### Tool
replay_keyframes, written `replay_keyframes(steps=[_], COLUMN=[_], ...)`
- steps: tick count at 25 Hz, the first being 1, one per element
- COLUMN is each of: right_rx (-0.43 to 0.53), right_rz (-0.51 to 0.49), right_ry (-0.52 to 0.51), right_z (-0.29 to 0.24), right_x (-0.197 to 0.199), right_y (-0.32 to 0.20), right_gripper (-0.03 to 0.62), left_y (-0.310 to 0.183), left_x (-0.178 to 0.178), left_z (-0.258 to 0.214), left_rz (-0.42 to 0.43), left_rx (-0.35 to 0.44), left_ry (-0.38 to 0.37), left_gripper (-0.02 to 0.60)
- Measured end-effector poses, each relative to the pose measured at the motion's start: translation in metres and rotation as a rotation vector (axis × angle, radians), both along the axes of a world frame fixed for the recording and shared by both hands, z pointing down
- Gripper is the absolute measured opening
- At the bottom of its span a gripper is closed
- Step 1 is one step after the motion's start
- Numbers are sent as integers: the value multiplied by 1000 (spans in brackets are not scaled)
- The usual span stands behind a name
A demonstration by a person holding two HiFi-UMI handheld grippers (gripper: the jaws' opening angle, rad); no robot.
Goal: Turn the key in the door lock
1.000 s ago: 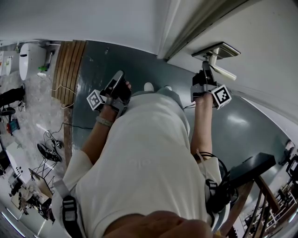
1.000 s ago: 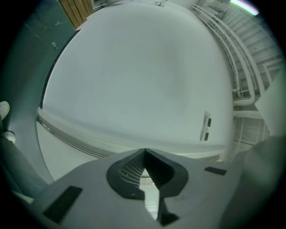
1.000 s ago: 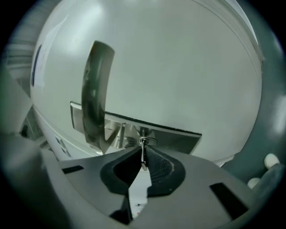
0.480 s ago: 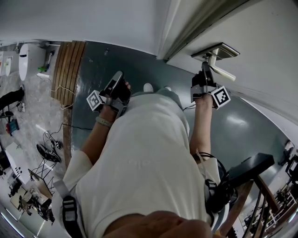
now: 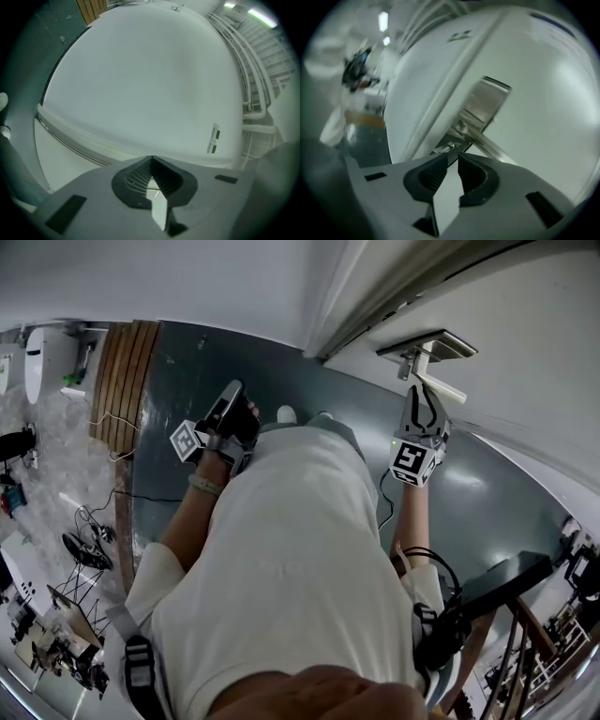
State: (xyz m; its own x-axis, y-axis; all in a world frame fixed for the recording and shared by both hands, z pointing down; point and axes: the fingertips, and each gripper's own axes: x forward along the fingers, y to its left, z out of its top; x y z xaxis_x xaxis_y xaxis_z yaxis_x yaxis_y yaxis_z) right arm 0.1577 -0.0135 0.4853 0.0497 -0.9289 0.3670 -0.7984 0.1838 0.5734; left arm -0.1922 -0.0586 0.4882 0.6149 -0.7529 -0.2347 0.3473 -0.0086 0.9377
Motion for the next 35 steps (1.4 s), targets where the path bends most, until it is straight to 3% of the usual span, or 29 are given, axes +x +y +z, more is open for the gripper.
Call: replay_keyframes(steps=[2,4,12,18,21,30,35], right_rx=[-61,-94,-49,-10,-5,0,6], right_rz=[-89,-136,-116,-45,-17,67,106], right_ry=[298,450,552,619,576,226,87], right_z=[14,27,42,38,38,35,33], right_x=[-13,-21,-21,-16,-16,-12,-9], right_y=[5,6,-26,-38,-38,-42,-43], right_gripper=[84,110,130,127,124,126,124], left_y=[0,-1,-1,3,3,2,2], left_x=[-1,-3,-7,-10,-13,-14,-14], left_z=[1,2,4,5,7,9,9], left_rz=[-7,-18,-40,-60,-67,-76,-77], left_rx=[-6,-11,-21,-18,-19,-30,-34], left_ry=[10,19,35,31,32,47,50], left_gripper=[8,8,8,8,8,8,8])
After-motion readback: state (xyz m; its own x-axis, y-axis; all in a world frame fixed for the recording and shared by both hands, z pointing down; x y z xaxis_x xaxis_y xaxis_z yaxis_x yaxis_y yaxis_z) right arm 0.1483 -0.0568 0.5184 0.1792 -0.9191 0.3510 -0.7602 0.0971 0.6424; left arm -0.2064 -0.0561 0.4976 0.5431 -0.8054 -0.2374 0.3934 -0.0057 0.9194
